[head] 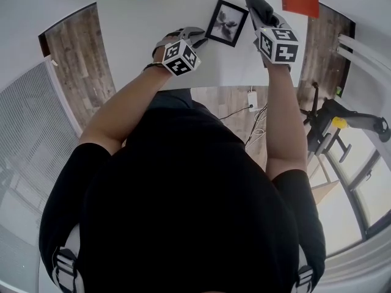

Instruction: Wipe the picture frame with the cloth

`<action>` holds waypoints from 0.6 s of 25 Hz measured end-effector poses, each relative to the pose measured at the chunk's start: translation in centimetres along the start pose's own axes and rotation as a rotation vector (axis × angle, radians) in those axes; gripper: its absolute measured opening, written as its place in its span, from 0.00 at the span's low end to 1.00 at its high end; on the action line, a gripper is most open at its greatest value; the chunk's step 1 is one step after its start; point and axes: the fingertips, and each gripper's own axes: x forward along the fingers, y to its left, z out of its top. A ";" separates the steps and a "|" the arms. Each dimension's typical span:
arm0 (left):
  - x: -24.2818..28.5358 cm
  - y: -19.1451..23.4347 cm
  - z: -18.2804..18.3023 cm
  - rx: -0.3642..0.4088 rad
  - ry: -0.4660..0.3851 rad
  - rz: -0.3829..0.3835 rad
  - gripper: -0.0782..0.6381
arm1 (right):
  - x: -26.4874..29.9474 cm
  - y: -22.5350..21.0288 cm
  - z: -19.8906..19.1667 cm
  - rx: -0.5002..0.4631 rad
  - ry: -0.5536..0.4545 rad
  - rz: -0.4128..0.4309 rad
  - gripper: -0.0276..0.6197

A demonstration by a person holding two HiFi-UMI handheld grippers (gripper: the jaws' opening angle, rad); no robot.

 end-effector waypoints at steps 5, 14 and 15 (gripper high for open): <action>0.1 0.1 -0.1 -0.004 0.000 -0.005 0.26 | 2.4 0.9 -1.7 -0.115 0.077 -0.012 0.11; -0.1 0.1 -0.1 0.001 -0.001 0.002 0.26 | 3.2 4.3 -6.5 -0.233 0.191 0.051 0.11; -0.1 0.1 -0.1 0.000 -0.001 0.001 0.26 | 3.2 4.6 -7.0 -0.239 0.197 0.058 0.11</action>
